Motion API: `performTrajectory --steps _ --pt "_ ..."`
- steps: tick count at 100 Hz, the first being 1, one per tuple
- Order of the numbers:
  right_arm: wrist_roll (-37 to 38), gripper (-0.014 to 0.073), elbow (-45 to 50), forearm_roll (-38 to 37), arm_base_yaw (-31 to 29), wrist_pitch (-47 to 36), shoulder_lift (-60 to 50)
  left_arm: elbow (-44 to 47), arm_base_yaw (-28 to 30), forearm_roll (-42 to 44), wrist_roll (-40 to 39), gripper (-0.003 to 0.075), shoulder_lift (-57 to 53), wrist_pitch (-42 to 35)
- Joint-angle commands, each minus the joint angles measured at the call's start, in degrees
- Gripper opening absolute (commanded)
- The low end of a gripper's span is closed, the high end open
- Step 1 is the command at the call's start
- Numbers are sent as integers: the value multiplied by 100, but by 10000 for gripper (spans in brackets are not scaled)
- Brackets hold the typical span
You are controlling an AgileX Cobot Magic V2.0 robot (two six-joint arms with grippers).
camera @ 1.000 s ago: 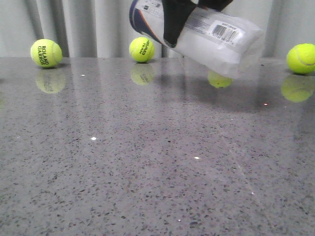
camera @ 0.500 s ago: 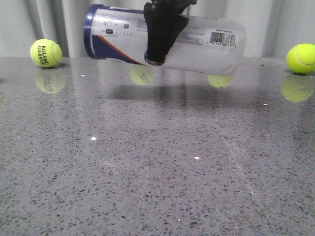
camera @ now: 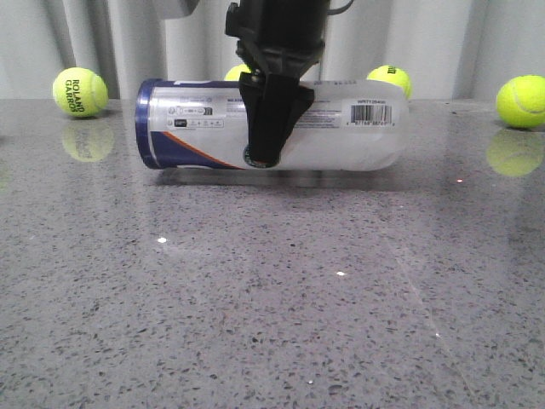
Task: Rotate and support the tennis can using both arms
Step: 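Lift and swing the can with the right gripper, turning it sideways, then lower the can flat onto the table with the right gripper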
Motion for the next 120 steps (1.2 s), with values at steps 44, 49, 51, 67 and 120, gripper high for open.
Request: performTrajectory --steps 44,49,51,67,120 --pt "-506 659 -206 -6 17 -149 -281 254 -22 -6 -63 -20 -185 -462" --pt "-512 654 -206 -12 17 -149 -281 254 -22 -6 -63 -20 -185 -462" --pt "-520 654 -206 -12 17 -149 -281 254 -22 -6 -63 -20 -185 -462" --pt "-550 654 -206 -12 17 -93 -281 254 -22 -6 -63 -20 -185 -462" --pt "-550 654 -212 -12 17 85 -408 254 -22 -6 -63 -20 -185 -462"
